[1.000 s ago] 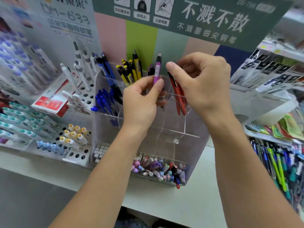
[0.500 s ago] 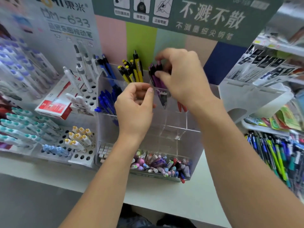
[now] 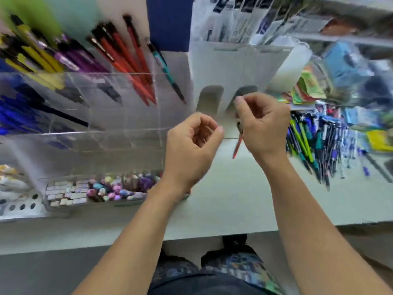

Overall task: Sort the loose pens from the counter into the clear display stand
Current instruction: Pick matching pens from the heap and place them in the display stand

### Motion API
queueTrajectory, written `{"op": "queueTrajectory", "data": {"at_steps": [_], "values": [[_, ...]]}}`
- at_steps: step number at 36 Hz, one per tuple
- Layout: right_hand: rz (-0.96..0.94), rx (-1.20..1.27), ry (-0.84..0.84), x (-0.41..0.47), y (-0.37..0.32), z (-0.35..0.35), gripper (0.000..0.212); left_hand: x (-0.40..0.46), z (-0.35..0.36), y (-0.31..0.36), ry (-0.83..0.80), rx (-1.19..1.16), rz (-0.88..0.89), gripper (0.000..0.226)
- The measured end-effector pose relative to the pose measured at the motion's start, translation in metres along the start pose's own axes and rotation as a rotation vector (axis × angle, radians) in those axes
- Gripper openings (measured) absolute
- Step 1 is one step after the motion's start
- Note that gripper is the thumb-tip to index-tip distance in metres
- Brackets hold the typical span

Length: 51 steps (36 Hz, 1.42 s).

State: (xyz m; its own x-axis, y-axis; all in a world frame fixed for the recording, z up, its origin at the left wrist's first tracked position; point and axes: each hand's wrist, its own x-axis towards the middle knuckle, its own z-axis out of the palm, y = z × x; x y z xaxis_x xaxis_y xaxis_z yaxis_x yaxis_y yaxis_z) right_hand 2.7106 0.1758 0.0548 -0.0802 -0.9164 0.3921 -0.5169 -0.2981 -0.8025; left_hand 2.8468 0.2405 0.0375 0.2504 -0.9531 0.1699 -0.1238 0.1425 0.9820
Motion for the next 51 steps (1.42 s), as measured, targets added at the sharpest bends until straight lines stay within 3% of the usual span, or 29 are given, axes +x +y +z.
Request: {"op": "queueTrajectory", "data": {"at_steps": [3,5,11,17,22,31,33,37,41,45,51], "values": [[0.291,-0.117,-0.062,0.003,0.081,-0.031,0.019,-0.004,0.063,-0.023,-0.192,0.174,-0.160,0.012],[0.425,-0.179,-0.109,0.002,0.128,-0.052,0.015,-0.002,0.105,-0.043,-0.223,0.308,-0.246,0.006],[0.580,-0.299,-0.230,0.012,0.237,-0.121,0.008,0.027,0.207,-0.108,-0.204,0.777,-0.537,0.079],[0.549,-0.345,-0.505,0.027,0.289,-0.131,0.012,0.048,0.250,-0.149,-0.108,0.937,-0.776,0.100],[0.494,-0.323,-0.581,0.044,0.303,-0.107,0.009,0.065,0.275,-0.164,-0.013,0.934,-0.791,0.094],[0.503,-0.321,-0.633,0.047,0.316,-0.088,0.010,0.080,0.316,-0.168,-0.033,0.837,-0.783,0.090],[0.513,-0.304,-0.633,0.045,0.319,-0.090,0.010,0.084,0.316,-0.168,-0.049,0.867,-0.783,0.081],[0.543,-0.279,-0.631,0.036,0.319,-0.091,0.008,0.084,0.317,-0.169,-0.199,0.961,-0.740,0.034],[0.548,-0.272,-0.622,0.033,0.315,-0.092,0.009,0.082,0.315,-0.169,-0.246,0.993,-0.715,0.028],[0.550,-0.241,-0.622,0.033,0.311,-0.094,0.007,0.077,0.303,-0.164,-0.313,0.852,-0.792,0.024],[0.549,-0.214,-0.620,0.036,0.306,-0.094,0.008,0.048,0.280,-0.153,-0.311,0.343,-0.969,0.006]]}}
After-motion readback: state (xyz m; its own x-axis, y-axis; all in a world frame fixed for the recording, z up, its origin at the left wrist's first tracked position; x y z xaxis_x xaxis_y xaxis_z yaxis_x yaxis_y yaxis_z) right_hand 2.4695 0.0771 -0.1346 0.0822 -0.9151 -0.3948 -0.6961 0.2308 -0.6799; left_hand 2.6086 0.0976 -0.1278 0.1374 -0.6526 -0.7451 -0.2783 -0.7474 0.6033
